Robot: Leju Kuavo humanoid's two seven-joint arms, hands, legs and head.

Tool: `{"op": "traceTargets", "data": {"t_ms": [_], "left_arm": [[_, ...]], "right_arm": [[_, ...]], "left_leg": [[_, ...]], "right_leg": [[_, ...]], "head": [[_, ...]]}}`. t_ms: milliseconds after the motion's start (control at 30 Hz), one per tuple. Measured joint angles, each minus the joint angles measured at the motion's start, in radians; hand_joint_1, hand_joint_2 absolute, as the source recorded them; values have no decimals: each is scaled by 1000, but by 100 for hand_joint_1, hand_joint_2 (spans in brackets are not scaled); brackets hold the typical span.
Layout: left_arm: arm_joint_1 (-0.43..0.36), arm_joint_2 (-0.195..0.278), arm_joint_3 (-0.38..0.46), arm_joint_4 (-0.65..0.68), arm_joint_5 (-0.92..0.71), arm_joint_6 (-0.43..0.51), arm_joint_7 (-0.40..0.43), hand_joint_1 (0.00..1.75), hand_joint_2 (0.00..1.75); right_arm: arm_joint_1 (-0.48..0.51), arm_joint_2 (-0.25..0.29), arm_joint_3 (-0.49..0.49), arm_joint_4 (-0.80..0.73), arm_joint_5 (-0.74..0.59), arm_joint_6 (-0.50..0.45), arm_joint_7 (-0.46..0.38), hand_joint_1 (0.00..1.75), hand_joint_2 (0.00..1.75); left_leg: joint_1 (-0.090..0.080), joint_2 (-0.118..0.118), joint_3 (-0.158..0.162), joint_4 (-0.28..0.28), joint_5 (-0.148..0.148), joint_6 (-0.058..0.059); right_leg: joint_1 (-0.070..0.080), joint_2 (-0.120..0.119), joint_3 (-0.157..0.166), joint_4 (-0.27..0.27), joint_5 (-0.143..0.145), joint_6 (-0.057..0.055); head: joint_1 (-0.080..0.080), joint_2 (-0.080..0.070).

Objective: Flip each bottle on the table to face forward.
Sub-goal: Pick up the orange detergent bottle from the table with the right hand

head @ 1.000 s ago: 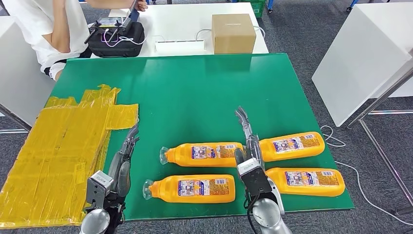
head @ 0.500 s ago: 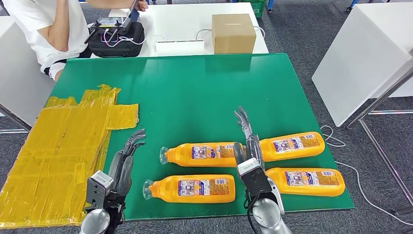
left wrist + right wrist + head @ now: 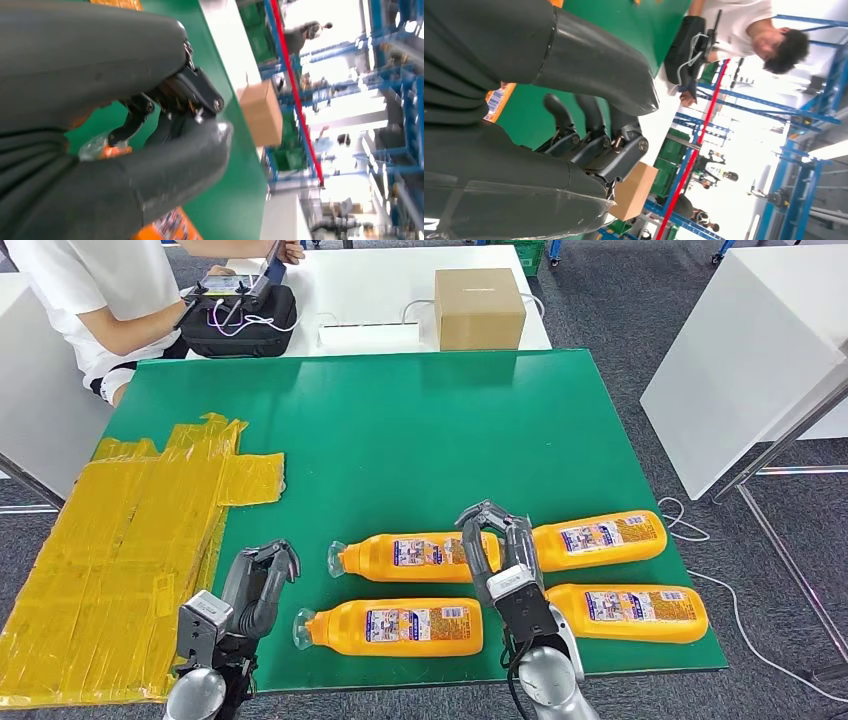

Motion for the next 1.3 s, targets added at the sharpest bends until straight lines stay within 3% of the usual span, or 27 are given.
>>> {"op": "traceTargets", "data": {"t_ms": [100, 233, 267, 300, 367, 400, 433, 667, 933, 1300], "left_arm": [[2, -20, -20, -19, -19, 85, -75, 175, 175], [3, -31, -41, -30, -21, 111, -84, 175, 175], [3, -31, -44, -32, -19, 115, -84, 175, 175], [3, -31, -46, -34, -16, 118, -84, 166, 175], [2, -30, -51, -37, -11, 125, -83, 79, 175], [1, -29, -53, -37, -10, 128, -81, 35, 175], [1, -29, -55, -37, -10, 130, -78, 0, 175], [-7, -27, -57, -37, -10, 142, -47, 0, 175], [-11, -25, -56, -46, -21, 134, -21, 0, 175], [-21, -27, -56, -46, -25, 93, -13, 0, 175]], "right_arm": [[-1, 20, 19, 15, -21, -5, -23, 175, 175], [-4, 33, 39, 32, -29, -15, -29, 175, 175], [-5, 34, 42, 35, -31, -18, -29, 153, 175], [-7, 34, 44, 37, -34, -20, -27, 110, 175], [-10, 33, 48, 41, -37, -24, -23, 22, 175], [-12, 33, 49, 41, -37, -28, -20, 0, 175], [-13, 32, 50, 42, -35, -33, -17, 0, 175], [-35, 17, 53, 46, 45, -75, 33, 0, 175], [-84, -45, 61, 56, 371, -158, 167, 0, 175], [-159, -120, 117, 113, 557, -79, 251, 0, 175]], "left_leg": [[0, 0, 0, 0, 0, 0], [0, 0, 0, 0, 0, 0], [0, 0, 0, 0, 0, 0], [0, 0, 0, 0, 0, 0], [0, 0, 0, 0, 0, 0], [0, 0, 0, 0, 0, 0], [0, 0, 0, 0, 0, 0], [0, 0, 0, 0, 0, 0], [0, 0, 0, 0, 0, 0], [0, 0, 0, 0, 0, 0]], "right_leg": [[0, 0, 0, 0, 0, 0], [0, 0, 0, 0, 0, 0], [0, 0, 0, 0, 0, 0], [0, 0, 0, 0, 0, 0], [0, 0, 0, 0, 0, 0], [0, 0, 0, 0, 0, 0], [0, 0, 0, 0, 0, 0], [0, 0, 0, 0, 0, 0], [0, 0, 0, 0, 0, 0], [0, 0, 0, 0, 0, 0]], "head": [[0, 0], [0, 0], [0, 0], [0, 0], [0, 0], [0, 0], [0, 0], [0, 0], [0, 0], [0, 0]]}}
